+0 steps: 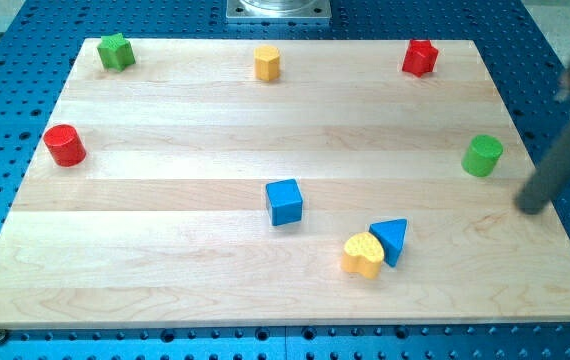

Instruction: Move the blue cube to the left of the yellow heart

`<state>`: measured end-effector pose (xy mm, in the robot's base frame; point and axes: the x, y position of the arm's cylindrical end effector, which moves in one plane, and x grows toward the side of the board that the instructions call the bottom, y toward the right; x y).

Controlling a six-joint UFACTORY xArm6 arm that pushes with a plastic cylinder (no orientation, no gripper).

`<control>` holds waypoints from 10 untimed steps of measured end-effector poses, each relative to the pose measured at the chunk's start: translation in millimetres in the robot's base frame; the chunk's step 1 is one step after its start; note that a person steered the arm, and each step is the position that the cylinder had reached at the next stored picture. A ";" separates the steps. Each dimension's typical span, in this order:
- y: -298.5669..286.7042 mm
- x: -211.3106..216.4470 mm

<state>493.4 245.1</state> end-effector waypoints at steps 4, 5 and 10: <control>-206.2 18.5; -204.4 34.7; -270.1 63.1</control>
<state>556.5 -24.9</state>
